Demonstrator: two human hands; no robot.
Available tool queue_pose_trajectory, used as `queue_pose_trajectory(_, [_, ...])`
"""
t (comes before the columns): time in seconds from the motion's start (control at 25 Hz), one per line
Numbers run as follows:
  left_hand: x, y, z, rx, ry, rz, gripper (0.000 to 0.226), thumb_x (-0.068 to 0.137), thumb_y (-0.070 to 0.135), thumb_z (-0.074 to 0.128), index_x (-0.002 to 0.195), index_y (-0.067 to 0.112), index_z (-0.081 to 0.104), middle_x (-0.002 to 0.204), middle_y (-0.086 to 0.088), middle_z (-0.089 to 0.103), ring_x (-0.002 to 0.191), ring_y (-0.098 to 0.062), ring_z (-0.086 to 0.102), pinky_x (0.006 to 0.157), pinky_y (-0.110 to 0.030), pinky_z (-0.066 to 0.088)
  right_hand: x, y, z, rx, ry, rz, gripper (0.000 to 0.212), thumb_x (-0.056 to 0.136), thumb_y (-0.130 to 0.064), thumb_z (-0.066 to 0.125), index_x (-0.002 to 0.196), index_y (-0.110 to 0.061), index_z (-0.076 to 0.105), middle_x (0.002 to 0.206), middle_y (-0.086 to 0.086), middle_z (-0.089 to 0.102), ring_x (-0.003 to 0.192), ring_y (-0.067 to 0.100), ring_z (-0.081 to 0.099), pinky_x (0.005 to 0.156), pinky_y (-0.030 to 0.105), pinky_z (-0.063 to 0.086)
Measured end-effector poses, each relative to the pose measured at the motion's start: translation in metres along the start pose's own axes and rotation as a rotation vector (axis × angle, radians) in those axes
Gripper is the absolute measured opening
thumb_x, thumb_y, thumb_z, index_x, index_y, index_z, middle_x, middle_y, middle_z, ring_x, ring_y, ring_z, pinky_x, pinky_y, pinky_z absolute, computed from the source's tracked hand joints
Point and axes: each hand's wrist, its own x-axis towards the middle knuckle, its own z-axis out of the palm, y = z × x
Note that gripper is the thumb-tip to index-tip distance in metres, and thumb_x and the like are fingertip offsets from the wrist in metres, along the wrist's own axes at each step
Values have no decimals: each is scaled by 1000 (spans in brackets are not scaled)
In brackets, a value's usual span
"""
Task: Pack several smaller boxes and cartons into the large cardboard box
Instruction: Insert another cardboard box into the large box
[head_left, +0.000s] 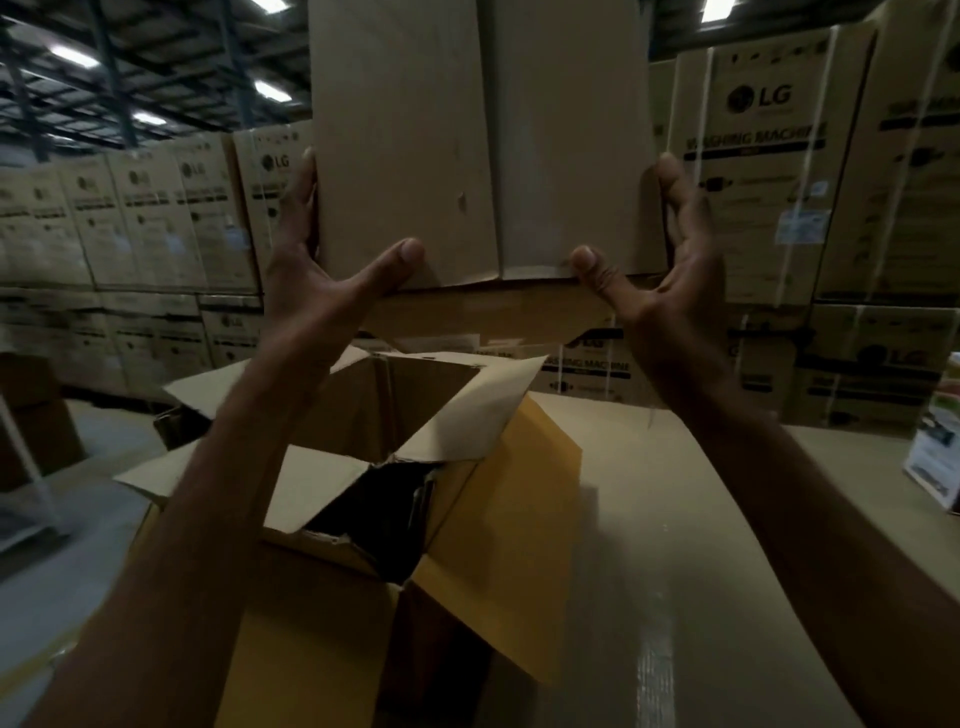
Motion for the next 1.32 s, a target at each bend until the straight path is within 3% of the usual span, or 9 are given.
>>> queue_pose_trajectory(0.08, [16, -24, -24, 3, -3, -3, 102, 80, 38, 85, 160, 27, 23, 152, 1, 43, 133, -10, 52, 92, -34, 60, 5, 6, 35, -11, -17, -8, 86, 90, -32, 77, 159, -11, 30, 164, 4, 34, 151, 15, 32, 121, 39, 36])
queue_pose_trajectory(0.2, [40, -66, -61, 16, -20, -18, 101, 81, 38, 84, 160, 28, 24, 152, 5, 43, 131, -5, 52, 92, -28, 60, 7, 19, 93, -34, -41, -5, 75, 91, -33, 76, 154, -17, 39, 157, 0, 42, 144, 14, 42, 114, 43, 45])
queue_pose_trajectory(0.48, [95, -172, -158, -40, -162, -28, 91, 81, 45, 83, 156, 29, 35, 147, 12, 47, 129, -2, 53, 95, -27, 58, -14, 27, 235, -94, 30, 127, 54, 95, -33, 72, 144, -20, 57, 133, -28, 53, 129, -8, 51, 109, 32, 50])
queue_pose_trajectory(0.6, [113, -211, -189, -86, -220, -123, 79, 82, 43, 81, 151, 30, 46, 149, 12, 51, 133, 0, 51, 102, -32, 55, -21, 25, 278, -178, 82, 203, 53, 90, -45, 70, 138, -23, 65, 130, -24, 60, 125, -7, 56, 108, 33, 51])
queue_pose_trajectory(0.68, [119, -234, -197, -100, -296, -197, 71, 81, 48, 79, 145, 34, 54, 147, 11, 53, 128, -4, 55, 99, -33, 56, -23, 23, 295, -255, 113, 254, 55, 86, -54, 67, 134, -27, 68, 130, -18, 66, 124, -2, 59, 107, 36, 52])
queue_pose_trajectory(0.84, [121, -258, -202, -121, -336, -249, 53, 83, 50, 76, 133, 40, 64, 140, 14, 56, 111, 5, 55, 90, -29, 56, -23, 9, 317, -421, 111, 304, 55, 83, -61, 65, 131, -35, 70, 132, -16, 67, 123, 1, 60, 103, 39, 54])
queue_pose_trajectory(1.0, [140, -248, -221, -86, -338, -187, 51, 85, 56, 71, 131, 38, 65, 127, 23, 59, 118, 3, 54, 100, -37, 53, -15, -14, 325, -433, 117, 308, 60, 80, -68, 61, 131, -36, 70, 133, -17, 66, 121, 2, 61, 98, 40, 57])
queue_pose_trajectory(1.12, [145, -252, -229, 57, -395, -153, 51, 84, 65, 65, 129, 41, 65, 142, 13, 56, 131, -11, 50, 106, -48, 49, -11, -22, 329, -539, 68, 328, 64, 78, -73, 54, 129, -39, 70, 133, -16, 66, 117, 3, 61, 94, 40, 57])
queue_pose_trajectory(1.32, [133, -288, -210, 166, -514, -317, 51, 82, 70, 63, 124, 41, 69, 144, 3, 57, 119, -13, 51, 81, -33, 50, -23, 13, 336, -675, -50, 544, 65, 76, -78, 50, 126, -42, 71, 133, -12, 66, 113, 13, 61, 92, 46, 55])
